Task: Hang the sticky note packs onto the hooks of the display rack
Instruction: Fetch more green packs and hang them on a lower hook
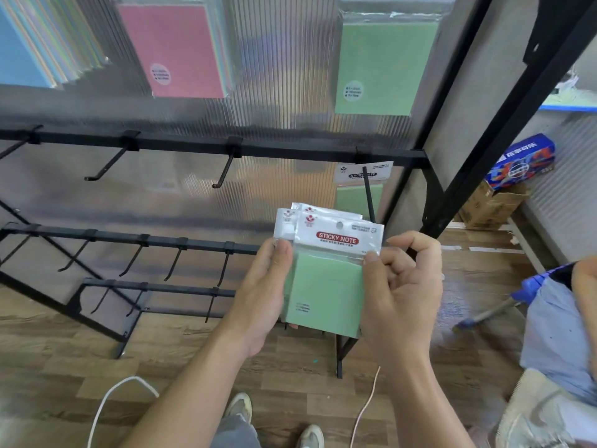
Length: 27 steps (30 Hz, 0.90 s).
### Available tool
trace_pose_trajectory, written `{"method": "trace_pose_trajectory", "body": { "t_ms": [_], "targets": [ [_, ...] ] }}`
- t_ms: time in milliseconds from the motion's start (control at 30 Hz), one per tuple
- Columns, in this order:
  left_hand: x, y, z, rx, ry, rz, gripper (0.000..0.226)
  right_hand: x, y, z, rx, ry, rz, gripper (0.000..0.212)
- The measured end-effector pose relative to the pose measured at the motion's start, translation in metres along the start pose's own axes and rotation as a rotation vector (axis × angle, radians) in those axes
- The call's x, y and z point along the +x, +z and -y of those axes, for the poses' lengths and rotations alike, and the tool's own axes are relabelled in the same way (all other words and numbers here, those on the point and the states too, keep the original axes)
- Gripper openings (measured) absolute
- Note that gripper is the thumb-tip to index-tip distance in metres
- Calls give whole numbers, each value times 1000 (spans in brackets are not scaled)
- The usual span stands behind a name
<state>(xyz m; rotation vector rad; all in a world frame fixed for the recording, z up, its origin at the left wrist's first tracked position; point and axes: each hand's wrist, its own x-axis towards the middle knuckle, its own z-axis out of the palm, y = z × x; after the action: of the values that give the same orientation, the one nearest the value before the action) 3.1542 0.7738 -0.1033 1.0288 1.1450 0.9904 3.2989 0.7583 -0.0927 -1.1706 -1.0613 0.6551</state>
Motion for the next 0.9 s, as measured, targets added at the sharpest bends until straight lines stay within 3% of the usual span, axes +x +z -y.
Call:
{"method": "trace_pose_trajectory", "body": {
  "t_ms": [133,333,900],
  "targets": [
    [5,-1,2,7,-4,-72,47,0,-7,-9,-173,-146,-115,28],
    [14,-4,-3,-3,9,-163,45,3,-17,-26,-256,-147,-226,39],
    [22,-5,2,-9,-6,-176,50,18,-21,-45,-541,-189,-121,36]
  ]
}}
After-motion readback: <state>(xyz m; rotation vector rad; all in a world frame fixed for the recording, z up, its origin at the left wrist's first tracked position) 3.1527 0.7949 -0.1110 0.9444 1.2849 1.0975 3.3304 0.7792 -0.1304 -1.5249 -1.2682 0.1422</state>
